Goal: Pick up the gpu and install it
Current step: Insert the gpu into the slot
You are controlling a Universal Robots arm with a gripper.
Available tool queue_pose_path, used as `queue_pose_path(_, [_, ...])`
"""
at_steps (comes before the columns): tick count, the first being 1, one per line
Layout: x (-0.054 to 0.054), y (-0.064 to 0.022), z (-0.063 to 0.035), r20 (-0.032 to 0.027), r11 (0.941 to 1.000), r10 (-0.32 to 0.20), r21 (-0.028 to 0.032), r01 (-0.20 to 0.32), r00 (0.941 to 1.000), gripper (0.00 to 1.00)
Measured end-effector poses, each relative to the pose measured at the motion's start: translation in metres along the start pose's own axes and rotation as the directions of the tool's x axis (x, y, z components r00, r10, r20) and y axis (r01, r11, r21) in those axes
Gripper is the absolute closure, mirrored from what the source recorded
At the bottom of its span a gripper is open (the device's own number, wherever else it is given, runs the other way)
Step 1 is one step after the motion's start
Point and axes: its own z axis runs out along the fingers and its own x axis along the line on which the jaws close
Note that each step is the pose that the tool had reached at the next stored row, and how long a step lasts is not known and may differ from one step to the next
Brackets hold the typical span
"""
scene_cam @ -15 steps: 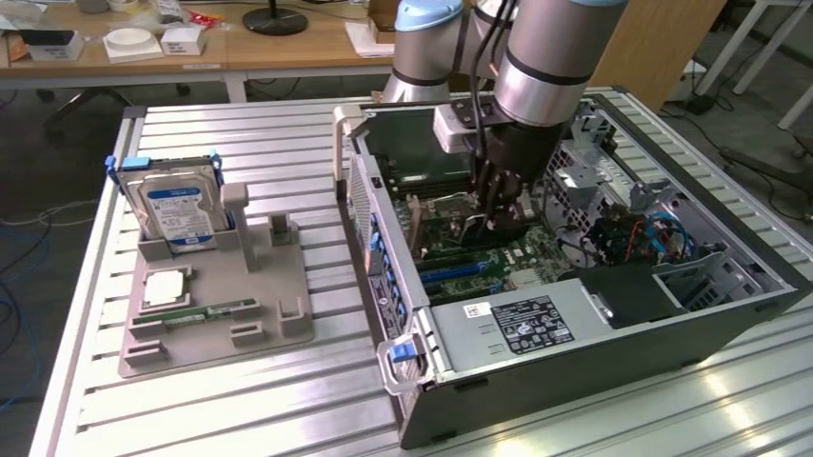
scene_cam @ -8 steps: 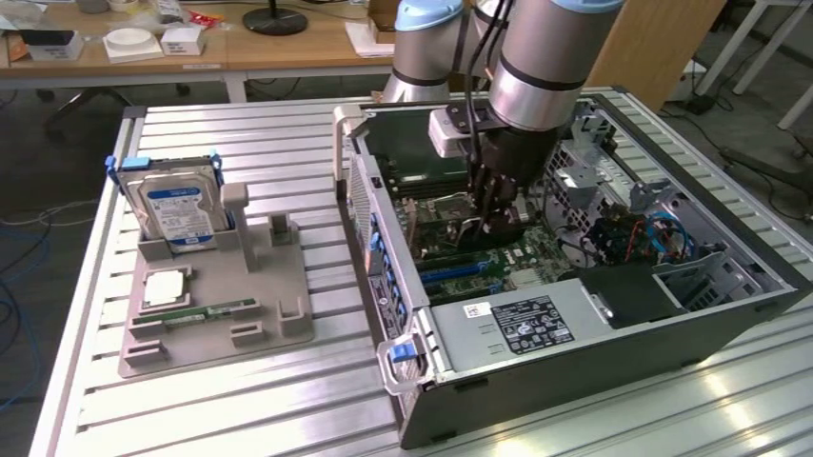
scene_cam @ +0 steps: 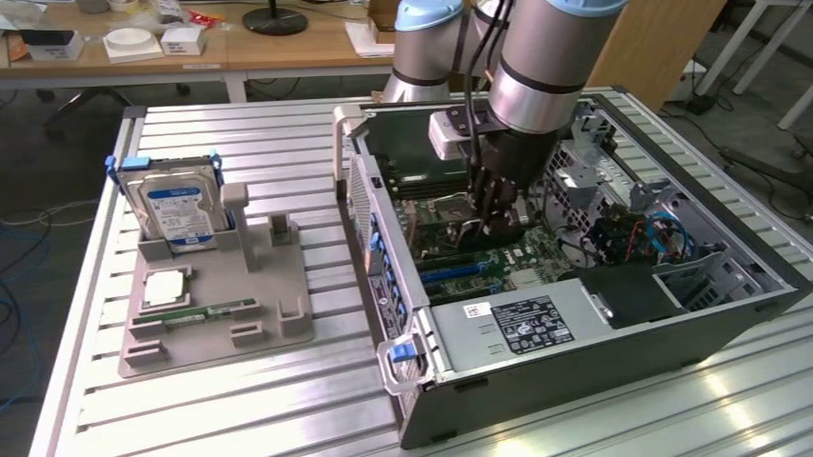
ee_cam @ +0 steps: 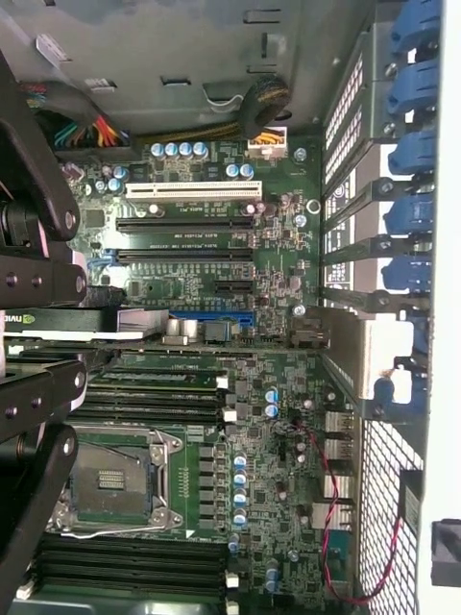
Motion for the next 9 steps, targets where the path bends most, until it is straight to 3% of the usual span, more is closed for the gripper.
queue_pose_path(9, [0.0007, 0.0039, 0.0073, -0.0006, 1.0000, 0.000, -0.0001, 0.000, 1.0000, 0.74])
